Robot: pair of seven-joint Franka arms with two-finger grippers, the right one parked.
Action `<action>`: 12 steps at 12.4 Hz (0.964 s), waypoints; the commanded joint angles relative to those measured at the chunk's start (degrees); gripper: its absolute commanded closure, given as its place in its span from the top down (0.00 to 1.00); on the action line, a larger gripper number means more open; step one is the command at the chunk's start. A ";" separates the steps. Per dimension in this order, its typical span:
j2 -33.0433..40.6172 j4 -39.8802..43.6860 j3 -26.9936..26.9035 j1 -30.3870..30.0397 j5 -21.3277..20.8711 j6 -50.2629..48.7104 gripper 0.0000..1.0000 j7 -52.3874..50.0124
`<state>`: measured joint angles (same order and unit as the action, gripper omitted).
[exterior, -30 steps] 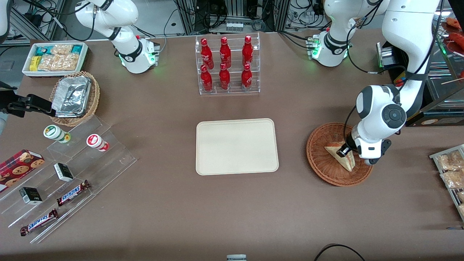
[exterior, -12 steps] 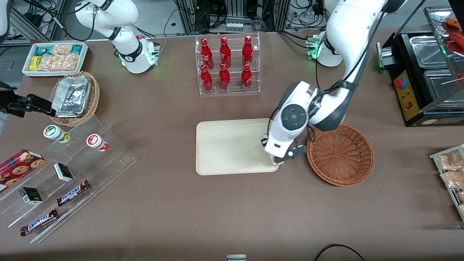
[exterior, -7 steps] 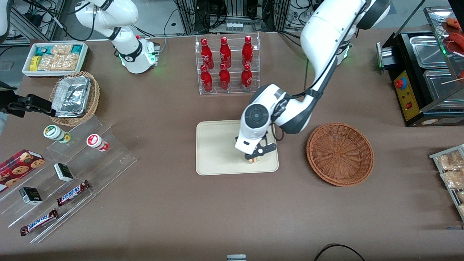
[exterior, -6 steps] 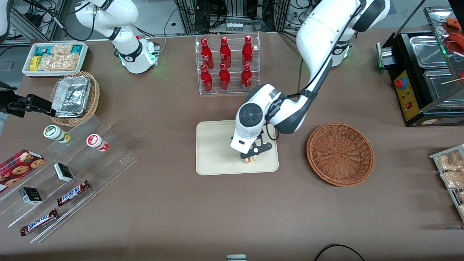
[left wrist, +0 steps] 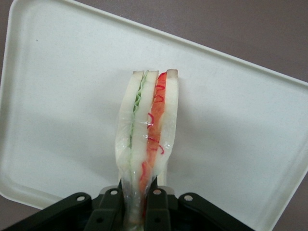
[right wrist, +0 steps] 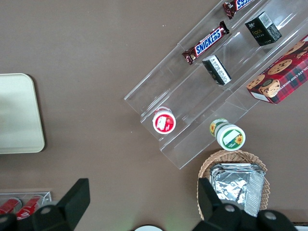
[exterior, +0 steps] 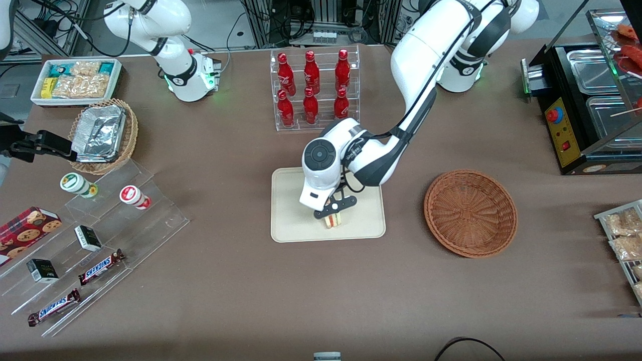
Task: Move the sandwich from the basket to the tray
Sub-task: 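Lower the sandwich onto the tray and open the left gripper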
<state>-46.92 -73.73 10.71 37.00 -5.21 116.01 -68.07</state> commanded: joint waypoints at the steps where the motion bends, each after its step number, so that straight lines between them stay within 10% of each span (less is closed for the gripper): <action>1: -1.77 2.72 -0.70 1.06 -0.85 -0.35 0.00 -2.23; 3: -2.65 2.80 -0.61 1.06 -0.77 -0.08 0.00 -3.38; 5: -2.57 2.81 -0.61 1.06 -0.59 -0.17 0.99 -2.95; 12: 2.44 4.38 -0.69 0.18 -0.24 -4.29 1.00 -0.67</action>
<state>-46.75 -69.49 10.52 36.92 -5.21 114.29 -69.62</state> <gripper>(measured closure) 0.004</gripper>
